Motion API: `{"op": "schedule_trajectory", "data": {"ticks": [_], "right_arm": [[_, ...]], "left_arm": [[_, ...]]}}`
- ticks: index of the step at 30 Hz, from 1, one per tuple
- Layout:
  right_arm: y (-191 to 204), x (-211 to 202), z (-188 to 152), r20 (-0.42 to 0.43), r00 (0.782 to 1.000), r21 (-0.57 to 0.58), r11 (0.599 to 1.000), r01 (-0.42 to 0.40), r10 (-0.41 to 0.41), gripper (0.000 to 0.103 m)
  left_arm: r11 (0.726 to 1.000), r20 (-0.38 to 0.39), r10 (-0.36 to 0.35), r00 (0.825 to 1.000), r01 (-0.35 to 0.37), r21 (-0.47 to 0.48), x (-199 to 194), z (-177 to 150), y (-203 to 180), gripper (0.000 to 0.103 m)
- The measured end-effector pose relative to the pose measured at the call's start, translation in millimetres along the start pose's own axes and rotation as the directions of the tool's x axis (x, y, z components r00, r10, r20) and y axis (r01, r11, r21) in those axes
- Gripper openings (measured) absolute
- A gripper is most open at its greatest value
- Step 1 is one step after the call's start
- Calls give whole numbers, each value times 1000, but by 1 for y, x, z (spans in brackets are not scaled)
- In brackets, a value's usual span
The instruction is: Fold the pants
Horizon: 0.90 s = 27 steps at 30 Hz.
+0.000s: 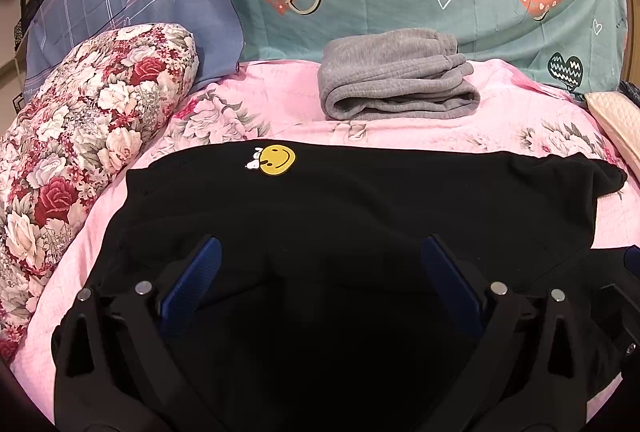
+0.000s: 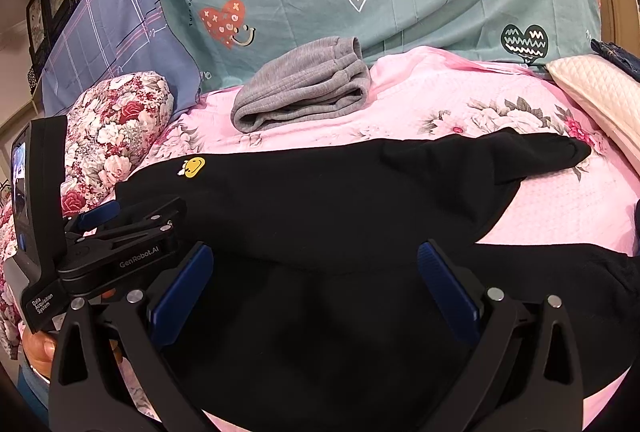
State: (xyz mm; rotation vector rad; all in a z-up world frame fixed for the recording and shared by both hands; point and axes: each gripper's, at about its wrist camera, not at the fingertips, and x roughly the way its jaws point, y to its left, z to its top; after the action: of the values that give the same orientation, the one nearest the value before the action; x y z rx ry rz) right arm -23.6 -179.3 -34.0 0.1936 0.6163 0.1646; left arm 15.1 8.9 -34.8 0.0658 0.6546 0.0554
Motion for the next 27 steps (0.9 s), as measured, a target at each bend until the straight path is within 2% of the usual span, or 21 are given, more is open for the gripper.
{"op": "schedule_trajectory", "data": {"ticks": [27], "right_arm": [[-2, 1, 0, -12, 1000, 9, 1000, -7, 7, 102]], "left_arm": [[1000, 1, -1, 1000, 1, 0, 1, -1, 0, 101]]}}
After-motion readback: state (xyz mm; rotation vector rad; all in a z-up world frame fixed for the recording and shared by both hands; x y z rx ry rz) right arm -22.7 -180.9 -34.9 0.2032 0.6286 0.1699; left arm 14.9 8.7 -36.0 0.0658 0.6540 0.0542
